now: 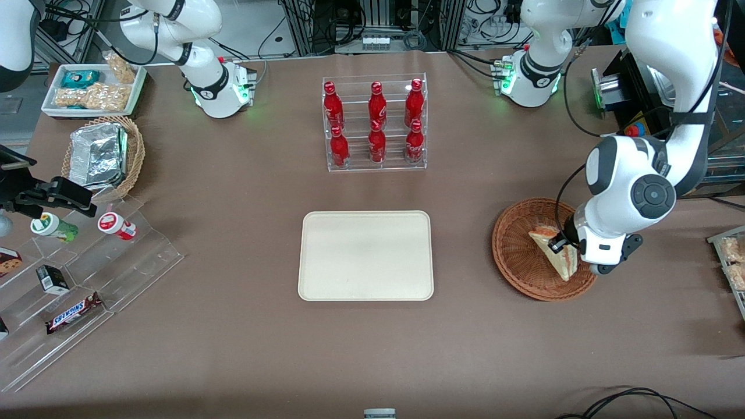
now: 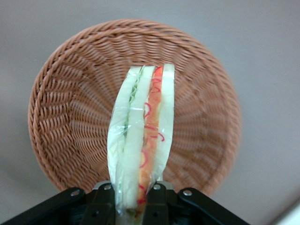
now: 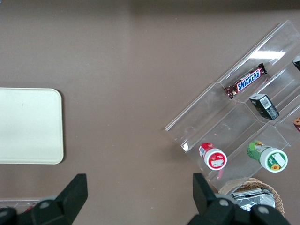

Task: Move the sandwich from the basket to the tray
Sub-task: 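Carry the held sandwich over to the cream tray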

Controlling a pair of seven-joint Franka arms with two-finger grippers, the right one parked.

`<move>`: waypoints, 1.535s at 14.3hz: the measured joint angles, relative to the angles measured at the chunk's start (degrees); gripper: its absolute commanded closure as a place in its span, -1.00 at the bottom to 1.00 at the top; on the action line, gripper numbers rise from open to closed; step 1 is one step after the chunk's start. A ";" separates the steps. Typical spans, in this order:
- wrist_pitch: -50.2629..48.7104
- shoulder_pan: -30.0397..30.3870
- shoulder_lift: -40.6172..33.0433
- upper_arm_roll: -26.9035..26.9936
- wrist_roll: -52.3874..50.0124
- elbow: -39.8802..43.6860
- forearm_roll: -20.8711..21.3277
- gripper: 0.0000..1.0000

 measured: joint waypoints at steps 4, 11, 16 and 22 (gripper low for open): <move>-3.05 -9.62 -0.43 -0.59 1.33 3.49 -0.05 0.93; -0.34 -28.89 12.70 -0.75 2.45 13.86 -0.04 0.78; -0.18 -34.88 27.04 -0.49 0.13 28.27 -0.04 0.75; -0.14 -37.78 31.92 -0.36 -7.80 34.96 2.72 0.59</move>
